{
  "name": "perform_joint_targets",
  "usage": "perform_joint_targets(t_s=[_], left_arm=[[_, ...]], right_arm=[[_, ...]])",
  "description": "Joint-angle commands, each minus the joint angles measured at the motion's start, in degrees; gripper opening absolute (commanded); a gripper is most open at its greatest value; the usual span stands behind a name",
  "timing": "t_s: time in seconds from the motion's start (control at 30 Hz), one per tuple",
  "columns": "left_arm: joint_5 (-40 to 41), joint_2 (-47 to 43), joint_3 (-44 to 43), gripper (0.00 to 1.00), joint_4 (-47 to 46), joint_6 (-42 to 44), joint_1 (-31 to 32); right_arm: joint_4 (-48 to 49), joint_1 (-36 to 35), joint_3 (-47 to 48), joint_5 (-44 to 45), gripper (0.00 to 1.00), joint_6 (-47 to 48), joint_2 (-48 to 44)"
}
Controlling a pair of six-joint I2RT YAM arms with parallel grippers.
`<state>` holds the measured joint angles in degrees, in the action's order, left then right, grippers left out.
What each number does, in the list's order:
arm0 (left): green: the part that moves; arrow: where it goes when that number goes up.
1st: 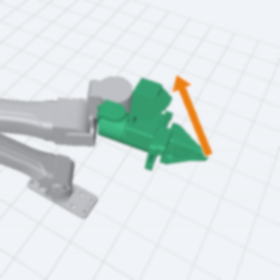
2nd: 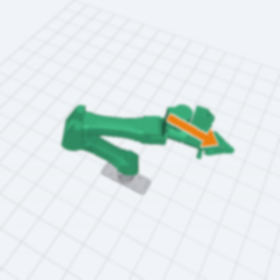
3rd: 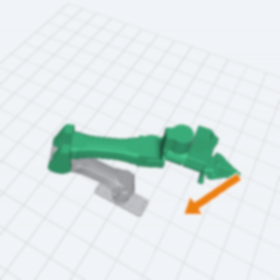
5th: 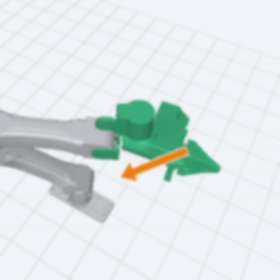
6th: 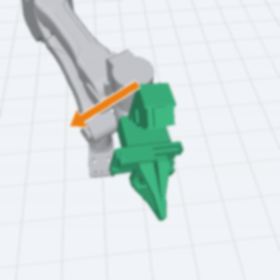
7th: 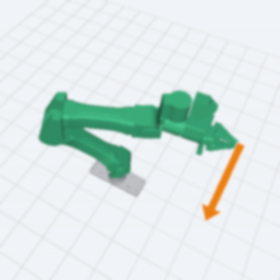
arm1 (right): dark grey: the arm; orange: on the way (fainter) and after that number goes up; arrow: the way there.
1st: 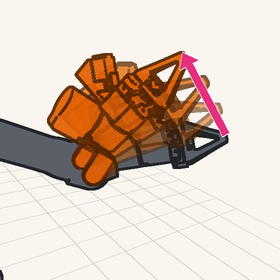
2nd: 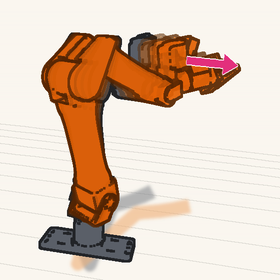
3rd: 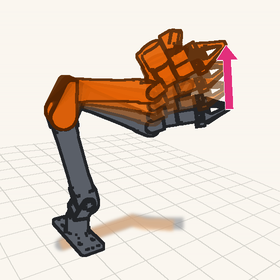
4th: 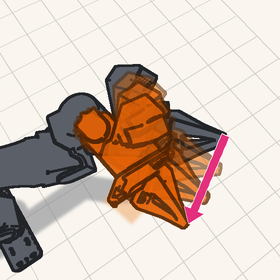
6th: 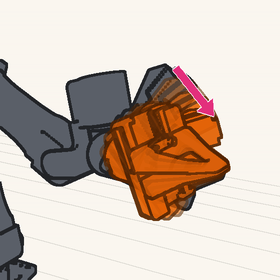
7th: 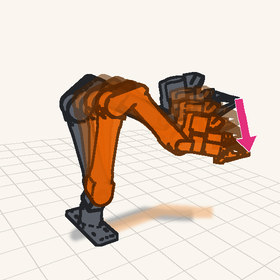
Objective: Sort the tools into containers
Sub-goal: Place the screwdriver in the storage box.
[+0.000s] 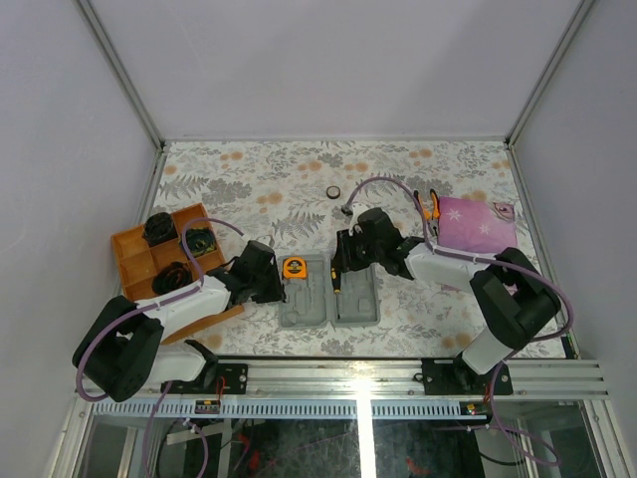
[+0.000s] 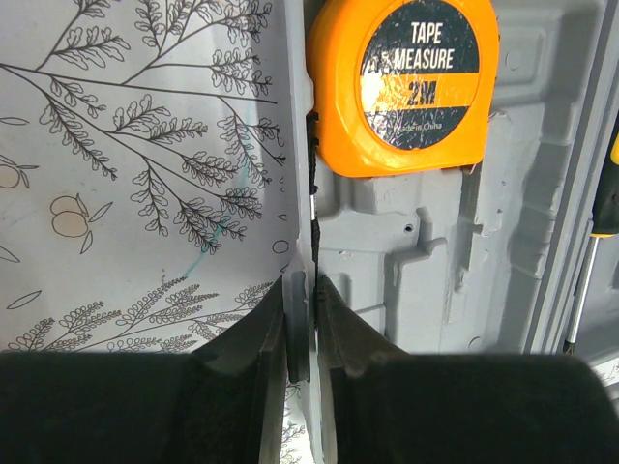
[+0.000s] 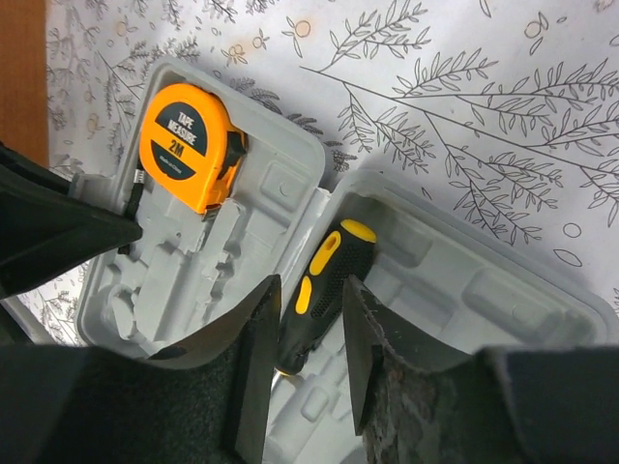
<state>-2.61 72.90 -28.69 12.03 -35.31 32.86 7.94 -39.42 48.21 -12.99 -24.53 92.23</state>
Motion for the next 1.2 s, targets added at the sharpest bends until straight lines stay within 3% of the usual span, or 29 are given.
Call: perform_joint_targets(t_s=[0.0, 0.3, 0.5, 0.97, 1.07, 1.17], left_arm=[[-0.1, 0.8, 0.2, 0.12, 1.2, 0.6, 0.3], [0.0, 0.5, -0.1, 0.12, 1.6, 0.6, 0.3], [-0.1, 0.5, 0.0, 0.12, 1.5, 0.4, 0.3], [-1.3, -0.6, 1.0, 0.12, 0.4, -1.3, 0.3], [-1.3, -0.3, 1.2, 0.12, 0.4, -1.2, 0.2], [-1.2, -0.3, 1.2, 0.12, 0.5, -1.1, 0.3]], right_arm=[[-2.3, -0.4, 2.8, -1.0, 0.40, 1.3, 2.4], [-5.4, -0.4, 3.2, 0.0, 0.40, 3.6, 1.2], [-10.1, -0.4, 6.2, -6.7, 0.43, 8.8, 4.9], [-14.6, -2.1, 2.7, 2.1, 0.33, 4.8, -4.4], [-13.9, -3.2, 2.3, 2.2, 0.38, 8.0, -4.6], [-12.9, -3.3, 2.7, 3.2, 0.50, 13.0, -3.9]])
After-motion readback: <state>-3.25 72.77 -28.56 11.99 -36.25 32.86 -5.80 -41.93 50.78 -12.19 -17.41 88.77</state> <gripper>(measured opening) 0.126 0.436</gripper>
